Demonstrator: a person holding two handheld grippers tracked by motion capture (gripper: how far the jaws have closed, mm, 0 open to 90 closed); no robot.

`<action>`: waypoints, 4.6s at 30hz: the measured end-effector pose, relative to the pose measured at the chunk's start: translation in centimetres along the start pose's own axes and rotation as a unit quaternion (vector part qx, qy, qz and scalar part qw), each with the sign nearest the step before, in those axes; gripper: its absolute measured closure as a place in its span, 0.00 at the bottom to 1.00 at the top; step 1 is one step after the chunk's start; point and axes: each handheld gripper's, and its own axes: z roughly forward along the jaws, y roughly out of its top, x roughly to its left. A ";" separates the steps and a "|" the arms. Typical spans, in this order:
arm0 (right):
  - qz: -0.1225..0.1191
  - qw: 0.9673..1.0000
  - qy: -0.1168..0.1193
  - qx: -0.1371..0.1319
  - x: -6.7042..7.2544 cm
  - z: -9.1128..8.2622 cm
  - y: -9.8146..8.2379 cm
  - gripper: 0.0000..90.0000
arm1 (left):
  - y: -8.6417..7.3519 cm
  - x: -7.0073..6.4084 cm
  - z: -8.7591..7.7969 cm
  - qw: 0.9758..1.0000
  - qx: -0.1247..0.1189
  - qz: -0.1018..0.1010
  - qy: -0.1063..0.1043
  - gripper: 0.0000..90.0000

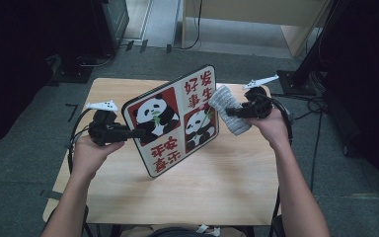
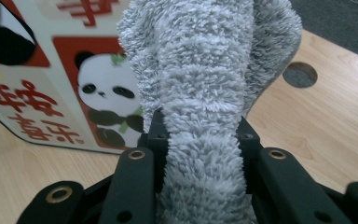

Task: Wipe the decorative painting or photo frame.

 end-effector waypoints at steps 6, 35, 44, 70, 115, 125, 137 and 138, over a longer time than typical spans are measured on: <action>-0.016 1.000 0.006 -0.019 0.6 -1.6 2.4 0.76 | 0.0 0.0 0.0 1.000 0.001 0.002 0.000 0.88; -0.055 0.998 -0.014 -0.020 3.1 -2.7 10.5 0.71 | 0.1 0.5 -0.1 1.000 0.003 0.010 -0.009 0.88; -0.043 0.999 -0.018 -0.021 2.8 -2.2 10.2 0.74 | 0.1 0.5 -0.1 1.000 0.004 0.011 -0.010 0.88; -0.051 0.999 -0.004 -0.007 2.7 -0.7 8.0 0.76 | 0.1 0.7 -0.3 1.000 0.005 0.012 -0.015 0.88; -0.038 0.999 0.014 0.005 1.8 2.0 4.0 0.75 | 0.1 0.7 -0.3 1.000 0.006 0.015 -0.018 0.87; -0.035 0.999 0.015 0.009 1.7 2.5 3.2 0.75 | 0.1 0.7 -0.3 1.000 0.006 0.016 -0.018 0.87; -0.031 0.999 0.018 0.013 1.5 3.0 2.3 0.75 | 0.1 0.6 -0.3 1.000 0.007 0.017 -0.018 0.87; -0.029 0.999 0.019 0.013 1.5 3.0 2.2 0.75 | 0.1 0.6 -0.3 1.000 0.007 0.017 -0.018 0.87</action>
